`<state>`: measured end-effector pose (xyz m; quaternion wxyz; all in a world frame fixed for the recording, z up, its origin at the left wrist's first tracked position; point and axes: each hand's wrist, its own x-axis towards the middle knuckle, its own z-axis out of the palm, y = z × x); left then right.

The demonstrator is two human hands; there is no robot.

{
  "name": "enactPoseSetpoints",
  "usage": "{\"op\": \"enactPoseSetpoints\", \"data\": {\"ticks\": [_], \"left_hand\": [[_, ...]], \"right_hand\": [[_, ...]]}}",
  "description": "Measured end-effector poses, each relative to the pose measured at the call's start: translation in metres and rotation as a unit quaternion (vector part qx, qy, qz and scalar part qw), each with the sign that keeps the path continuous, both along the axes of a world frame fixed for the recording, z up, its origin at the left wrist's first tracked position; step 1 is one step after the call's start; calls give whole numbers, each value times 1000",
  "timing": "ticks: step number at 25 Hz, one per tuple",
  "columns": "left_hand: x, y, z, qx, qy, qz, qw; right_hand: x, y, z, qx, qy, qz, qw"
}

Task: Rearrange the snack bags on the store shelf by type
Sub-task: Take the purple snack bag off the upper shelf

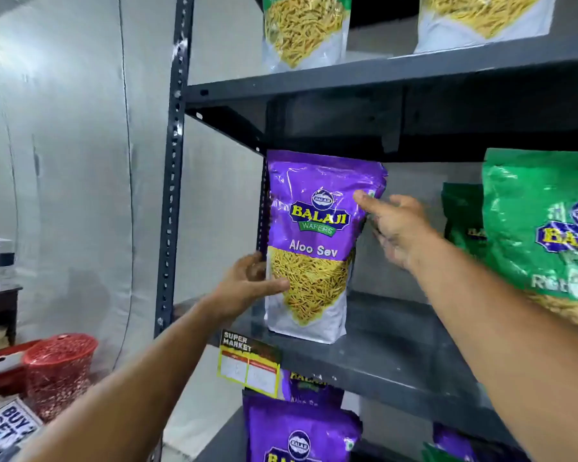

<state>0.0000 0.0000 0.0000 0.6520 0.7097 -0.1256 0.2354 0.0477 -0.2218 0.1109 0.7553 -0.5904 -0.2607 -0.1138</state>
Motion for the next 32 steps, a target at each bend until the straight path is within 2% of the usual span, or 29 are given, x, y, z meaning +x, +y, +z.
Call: {"op": "enactPoseSetpoints", "data": {"ticks": [2, 4, 8, 13, 19, 24, 27, 32], "left_hand": [[13, -3, -3, -5, -6, -98, 995], [28, -1, -9, -17, 6, -122, 992], [31, -1, -10, -1, 6, -115, 993], [13, -7, -6, 41, -14, -73, 996], [-34, -32, -5, 86, -55, -28, 994], [-96, -76, -19, 56, -52, -17, 997], [-135, -97, -37, 36, -46, 22, 998], [-193, -130, -100, 5, -25, 48, 999]], "right_hand": [[13, 12, 3, 44, 2, 35, 998], [26, 21, 5, 63, 23, 54, 996], [35, 31, 7, 60, 50, 79, 994], [19, 29, 5, 55, 11, 82, 995], [-39, 3, 7, 35, -28, 98, 994], [-89, -36, 2, 18, -35, 106, 994], [-116, -54, -13, 17, -37, 143, 989], [-144, -85, -65, -37, -45, 176, 983]]}}
